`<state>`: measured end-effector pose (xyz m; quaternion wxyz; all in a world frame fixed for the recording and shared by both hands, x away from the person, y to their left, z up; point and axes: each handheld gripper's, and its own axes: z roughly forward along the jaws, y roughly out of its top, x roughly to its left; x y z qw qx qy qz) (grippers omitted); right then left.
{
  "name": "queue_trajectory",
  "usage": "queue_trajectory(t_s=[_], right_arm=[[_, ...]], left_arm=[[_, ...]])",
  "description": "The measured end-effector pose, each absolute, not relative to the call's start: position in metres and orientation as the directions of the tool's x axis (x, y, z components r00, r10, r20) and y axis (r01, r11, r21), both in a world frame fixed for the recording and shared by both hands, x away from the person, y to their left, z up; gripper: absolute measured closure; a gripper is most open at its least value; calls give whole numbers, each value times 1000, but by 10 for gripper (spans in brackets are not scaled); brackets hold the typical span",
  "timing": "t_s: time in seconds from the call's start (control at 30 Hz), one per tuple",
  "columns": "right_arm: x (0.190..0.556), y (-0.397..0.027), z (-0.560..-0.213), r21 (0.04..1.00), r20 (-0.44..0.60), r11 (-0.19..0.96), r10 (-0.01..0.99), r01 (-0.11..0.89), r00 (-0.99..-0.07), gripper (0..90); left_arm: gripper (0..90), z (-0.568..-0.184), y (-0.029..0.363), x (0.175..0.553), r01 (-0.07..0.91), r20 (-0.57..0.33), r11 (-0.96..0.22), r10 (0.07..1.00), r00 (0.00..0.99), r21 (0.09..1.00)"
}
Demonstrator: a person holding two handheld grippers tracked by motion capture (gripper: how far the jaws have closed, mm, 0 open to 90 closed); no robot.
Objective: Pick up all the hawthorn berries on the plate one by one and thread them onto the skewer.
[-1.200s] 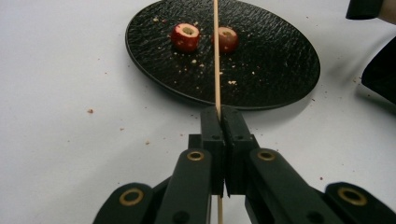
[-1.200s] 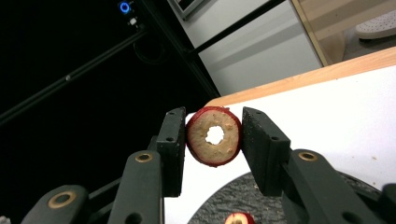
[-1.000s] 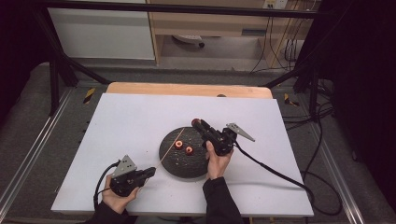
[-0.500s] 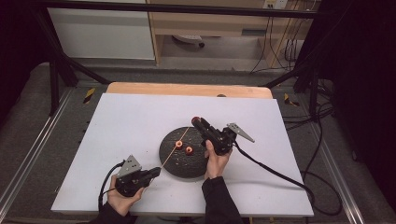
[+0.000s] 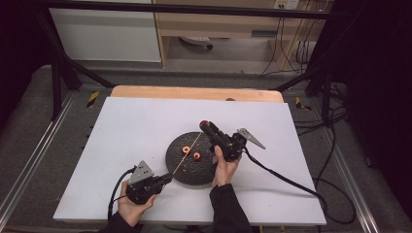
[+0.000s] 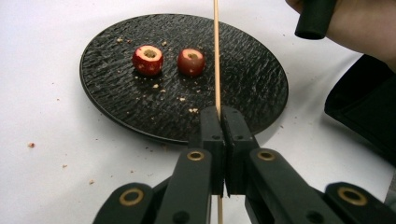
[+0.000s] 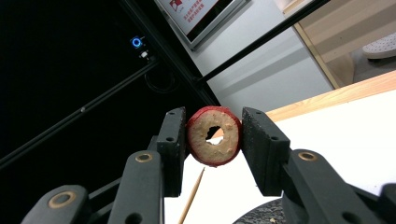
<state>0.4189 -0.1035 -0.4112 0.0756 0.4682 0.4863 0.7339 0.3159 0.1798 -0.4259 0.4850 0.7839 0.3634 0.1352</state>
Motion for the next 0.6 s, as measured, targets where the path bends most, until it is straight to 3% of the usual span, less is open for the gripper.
queue_trajectory(t_s=[0.6], right_arm=[[418, -101, -414, 773, 628, -526, 551, 356, -549, 617]], left_arm=[[884, -427, 174, 316, 440, -149, -246, 710, 688, 864]])
